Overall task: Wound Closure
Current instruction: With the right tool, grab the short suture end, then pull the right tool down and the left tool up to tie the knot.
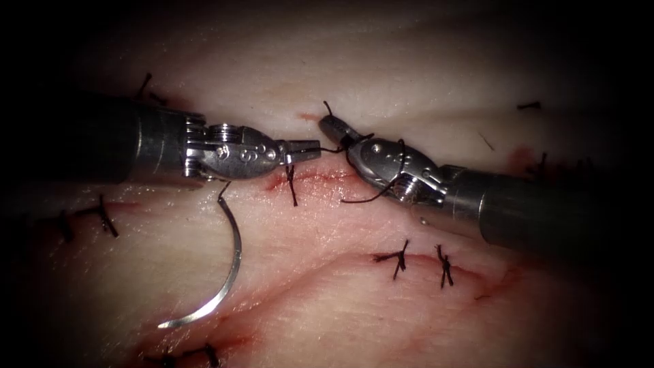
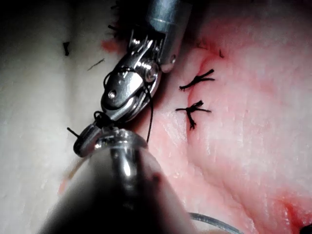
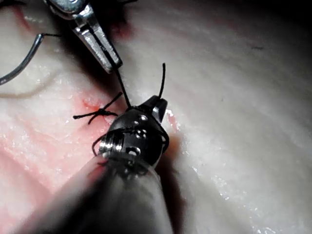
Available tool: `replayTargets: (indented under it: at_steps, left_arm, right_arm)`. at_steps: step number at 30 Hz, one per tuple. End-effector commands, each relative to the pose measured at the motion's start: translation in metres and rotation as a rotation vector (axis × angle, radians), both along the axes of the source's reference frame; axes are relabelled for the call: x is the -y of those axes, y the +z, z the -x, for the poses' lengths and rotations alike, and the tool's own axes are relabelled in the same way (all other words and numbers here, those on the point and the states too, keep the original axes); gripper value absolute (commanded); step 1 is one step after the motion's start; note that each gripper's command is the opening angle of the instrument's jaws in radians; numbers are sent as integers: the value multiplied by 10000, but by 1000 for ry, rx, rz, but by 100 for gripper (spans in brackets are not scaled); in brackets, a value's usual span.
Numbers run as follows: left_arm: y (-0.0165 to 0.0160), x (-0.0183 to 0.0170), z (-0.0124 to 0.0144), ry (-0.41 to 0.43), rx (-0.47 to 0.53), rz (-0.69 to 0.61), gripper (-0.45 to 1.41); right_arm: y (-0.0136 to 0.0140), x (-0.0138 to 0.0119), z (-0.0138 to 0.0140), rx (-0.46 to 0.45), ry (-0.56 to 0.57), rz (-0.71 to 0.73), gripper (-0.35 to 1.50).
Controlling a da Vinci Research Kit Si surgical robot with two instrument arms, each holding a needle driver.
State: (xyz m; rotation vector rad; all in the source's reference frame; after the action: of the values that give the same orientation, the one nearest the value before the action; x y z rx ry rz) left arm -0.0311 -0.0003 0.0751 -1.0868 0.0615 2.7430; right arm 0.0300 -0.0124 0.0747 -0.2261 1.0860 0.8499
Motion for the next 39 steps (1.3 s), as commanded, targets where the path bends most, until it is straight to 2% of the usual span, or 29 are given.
replayTargets:
  at_steps: [1,5,6,10,16,18,19,21,22,23,27,32,36,39]
  left_arm:
    - [5,-1,6,3,-8,0,-45]
    - [9,4,6,1,-15,-9,-45]
    - [11,7,6,1,-18,-14,-45]
    - [15,10,5,5,-22,-28,-45]
    - [19,15,-5,6,-28,-61,-45]
    - [8,2,-21,-4,-43,-61,-45]
    - [8,2,-21,-4,-43,-61,-45]
    - [-6,-17,-43,-32,-53,-42,-45]
    - [-6,-17,-43,-32,-53,-42,-45]
    - [-14,-31,-58,-60,-54,-37,-45]
    - [-21,-53,-80,-98,-57,-30,-45]
    - [-22,-97,-112,-153,-65,-36,-45]
    - [-17,-119,-122,-171,-74,-38,-45]
    - [-14,-140,-130,-195,-76,-42,-45]
  right_arm:
    - [9,3,-3,15,-13,46,-35]
    - [26,15,2,21,-21,84,-35]
    - [37,21,1,27,-26,96,-35]
    - [51,29,1,31,-32,105,-35]
    - [54,49,-1,17,-10,130,-35]
    - [47,58,-2,50,-35,172,-35]
    - [47,58,-2,50,-35,172,-35]
    - [42,64,-4,51,-36,177,-35]
    - [42,64,-4,51,-36,177,-35]
    - [40,66,-5,60,-43,168,-35]
    - [39,68,-5,74,-67,145,-35]
    - [44,75,-4,94,-98,126,-35]
    - [48,83,-2,105,-117,121,-35]
    - [50,91,0,80,-113,41,-35]
